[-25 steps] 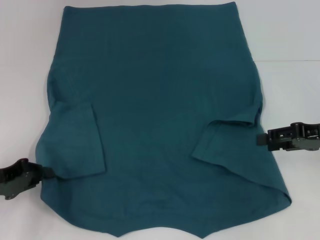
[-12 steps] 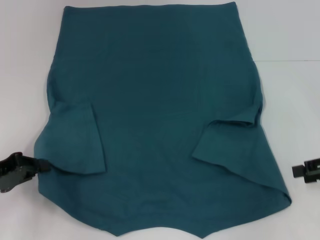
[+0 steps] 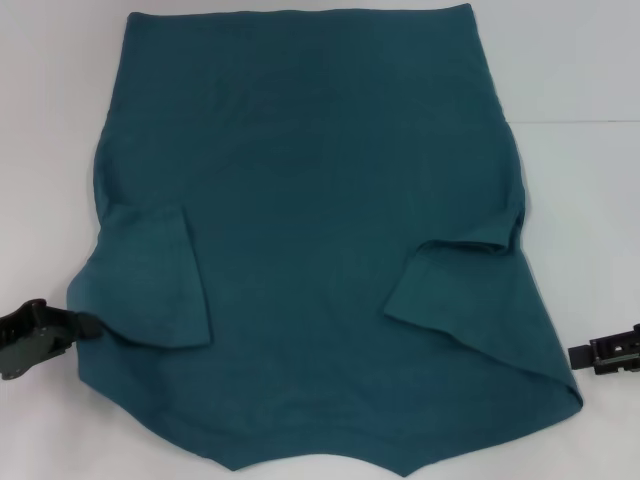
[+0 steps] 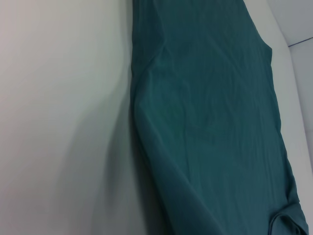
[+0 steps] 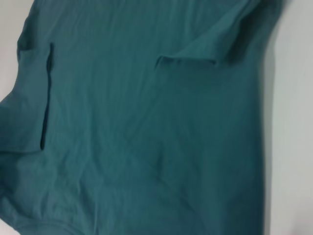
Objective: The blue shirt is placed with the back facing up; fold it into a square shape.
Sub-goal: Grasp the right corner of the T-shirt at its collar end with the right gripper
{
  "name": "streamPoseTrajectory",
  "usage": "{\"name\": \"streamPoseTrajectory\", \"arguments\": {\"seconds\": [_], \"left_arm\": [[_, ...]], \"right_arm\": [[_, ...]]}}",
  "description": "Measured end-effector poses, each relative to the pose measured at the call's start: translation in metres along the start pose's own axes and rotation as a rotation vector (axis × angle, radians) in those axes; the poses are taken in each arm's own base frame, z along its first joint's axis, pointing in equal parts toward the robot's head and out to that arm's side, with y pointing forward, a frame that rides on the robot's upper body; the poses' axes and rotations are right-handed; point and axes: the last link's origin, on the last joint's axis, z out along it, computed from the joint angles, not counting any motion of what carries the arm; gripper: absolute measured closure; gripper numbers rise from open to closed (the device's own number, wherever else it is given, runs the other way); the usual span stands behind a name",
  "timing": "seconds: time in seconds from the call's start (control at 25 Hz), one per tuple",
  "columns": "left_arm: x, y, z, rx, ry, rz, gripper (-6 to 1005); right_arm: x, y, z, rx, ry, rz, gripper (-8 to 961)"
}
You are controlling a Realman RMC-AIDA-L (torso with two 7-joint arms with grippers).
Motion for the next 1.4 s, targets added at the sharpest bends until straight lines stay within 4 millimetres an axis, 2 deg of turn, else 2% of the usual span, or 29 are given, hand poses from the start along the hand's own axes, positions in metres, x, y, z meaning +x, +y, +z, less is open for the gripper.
{"name": "streamPoseTrajectory", "arguments": {"seconds": [0.28,0.76,1.4], "left_arm": [[0.0,-0.001,0.0,0.001,0.001,-0.002,981],[-0.001,-0.001,0.0,0.002,0.002,-0.003,981],[-0.001,0.0,0.001,-0.001,0.001,-0.003,981]], "right_arm": [[0.001,0.001,0.014,0.041,0.039,-0.041,358],[0.002,0.007,0.027,0.038,0.065,-0.052,357],[-0.008,0.033,0.05,-0.013,0.102,-0.104,363]]}}
